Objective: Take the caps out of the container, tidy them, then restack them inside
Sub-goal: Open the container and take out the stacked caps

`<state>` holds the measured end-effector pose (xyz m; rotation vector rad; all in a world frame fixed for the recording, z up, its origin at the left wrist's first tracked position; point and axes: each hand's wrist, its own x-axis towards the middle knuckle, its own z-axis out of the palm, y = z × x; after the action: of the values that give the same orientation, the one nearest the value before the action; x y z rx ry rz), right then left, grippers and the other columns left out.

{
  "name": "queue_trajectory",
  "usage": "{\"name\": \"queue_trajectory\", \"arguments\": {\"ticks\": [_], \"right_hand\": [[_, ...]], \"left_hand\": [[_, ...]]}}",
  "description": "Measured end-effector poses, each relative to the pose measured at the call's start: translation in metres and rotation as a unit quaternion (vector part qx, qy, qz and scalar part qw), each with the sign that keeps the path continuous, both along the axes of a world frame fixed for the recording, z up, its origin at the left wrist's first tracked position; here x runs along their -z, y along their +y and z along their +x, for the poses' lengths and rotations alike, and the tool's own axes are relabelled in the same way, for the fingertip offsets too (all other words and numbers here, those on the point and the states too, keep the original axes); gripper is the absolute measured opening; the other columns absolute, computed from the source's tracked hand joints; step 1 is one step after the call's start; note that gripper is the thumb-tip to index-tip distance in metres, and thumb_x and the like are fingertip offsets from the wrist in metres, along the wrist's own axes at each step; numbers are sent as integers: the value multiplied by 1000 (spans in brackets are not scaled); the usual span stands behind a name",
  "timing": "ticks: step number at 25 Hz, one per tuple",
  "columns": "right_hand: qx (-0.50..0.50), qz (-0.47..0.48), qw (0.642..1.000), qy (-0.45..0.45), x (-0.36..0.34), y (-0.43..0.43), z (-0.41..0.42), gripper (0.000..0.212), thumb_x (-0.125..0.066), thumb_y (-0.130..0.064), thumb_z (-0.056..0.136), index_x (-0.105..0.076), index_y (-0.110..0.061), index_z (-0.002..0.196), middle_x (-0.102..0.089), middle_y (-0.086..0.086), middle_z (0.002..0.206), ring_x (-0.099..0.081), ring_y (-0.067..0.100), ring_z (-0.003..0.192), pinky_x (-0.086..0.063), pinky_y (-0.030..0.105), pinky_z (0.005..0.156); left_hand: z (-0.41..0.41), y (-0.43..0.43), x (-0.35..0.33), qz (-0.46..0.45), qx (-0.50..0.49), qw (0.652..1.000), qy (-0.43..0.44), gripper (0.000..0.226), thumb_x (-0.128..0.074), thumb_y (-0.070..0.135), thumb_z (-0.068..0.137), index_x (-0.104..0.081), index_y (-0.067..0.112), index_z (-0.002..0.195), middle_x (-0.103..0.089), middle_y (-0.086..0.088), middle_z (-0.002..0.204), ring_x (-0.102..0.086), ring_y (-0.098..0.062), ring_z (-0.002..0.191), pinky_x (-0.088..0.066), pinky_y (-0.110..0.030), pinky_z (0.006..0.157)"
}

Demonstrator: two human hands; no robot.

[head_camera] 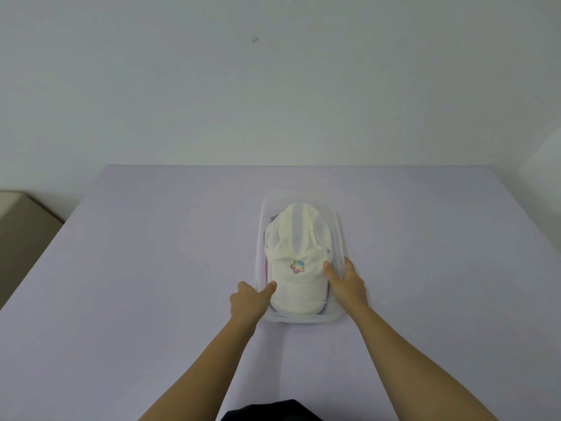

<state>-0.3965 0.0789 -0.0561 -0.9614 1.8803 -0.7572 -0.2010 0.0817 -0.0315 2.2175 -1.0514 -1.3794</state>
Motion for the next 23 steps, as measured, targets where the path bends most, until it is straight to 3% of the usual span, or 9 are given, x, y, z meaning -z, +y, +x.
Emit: {"name": "queue_trajectory", "arguments": {"ticks": [2, 3, 6, 8, 11, 14, 18, 23], "right_hand": [[8, 0, 998, -57, -4, 0, -4, 68, -44, -58, 88, -27, -24, 144, -42, -1, 143, -40, 25, 132, -32, 34, 104], [15, 1, 996, -86, -4, -1, -6, 70, -39, -64, 87, -26, -25, 145, -38, -3, 146, -37, 22, 134, -29, 35, 107], [53, 22, 981, -188, 3, -3, -13, 100, -21, -91, 64, -21, -34, 146, -27, -6, 153, -28, 19, 139, -21, 47, 115], [61, 32, 977, -202, 2, -1, -16, 105, -17, -94, 59, -21, -35, 146, -27, -5, 153, -28, 21, 140, -21, 51, 115], [-9, 41, 993, -109, -3, 3, -9, 70, -29, -62, 91, -12, -27, 148, -21, 0, 155, -23, 22, 141, -20, 40, 115], [-37, 31, 999, -20, 8, 5, -3, 55, -33, -31, 100, -11, -19, 149, -29, 10, 152, -31, 29, 137, -27, 36, 109], [-8, 23, 998, 56, 20, 4, 2, 48, -30, -23, 101, -18, -17, 147, -46, 18, 140, -44, 35, 127, -35, 37, 101], [-6, 18, 996, 90, 26, 1, 3, 48, -31, -21, 101, -20, -18, 147, -49, 18, 137, -47, 37, 123, -37, 38, 99]], "left_hand": [[-3, 6, 0, -67, -58, 993, 82, 38, -67, 37, 82, -42, 10, 91, -47, -5, 86, -44, -15, 71, -38, -25, 62], [-5, 9, -1, -95, -92, 978, 160, 34, -68, 32, 82, -42, 12, 91, -50, -6, 83, -48, -17, 71, -42, -26, 64], [-7, 10, -12, -140, -172, 906, 360, 41, -66, 11, 85, -41, 15, 117, -66, -9, 80, -63, -24, 83, -51, -35, 86], [7, 1, -16, -169, -215, 871, 408, 47, -62, 1, 86, -40, 16, 124, -69, -6, 74, -66, -22, 76, -54, -34, 82], [62, -20, -15, -210, -244, 849, 419, 49, -55, -7, 87, -42, 7, 132, -64, -6, 76, -68, -15, 61, -60, -29, 67], [133, -36, -12, -235, -255, 855, 385, 53, -51, -9, 87, -39, 0, 138, -65, 0, 68, -68, -12, 58, -60, -26, 65], [188, -32, 3, -215, -274, 874, 339, 54, -52, -8, 88, -41, 7, 139, -61, -2, 81, -70, -11, 60, -60, -27, 67], [172, -31, 47, -144, -270, 892, 333, 52, -49, -7, 90, -38, 11, 139, -58, -8, 85, -68, -11, 54, -60, -25, 62]]}}
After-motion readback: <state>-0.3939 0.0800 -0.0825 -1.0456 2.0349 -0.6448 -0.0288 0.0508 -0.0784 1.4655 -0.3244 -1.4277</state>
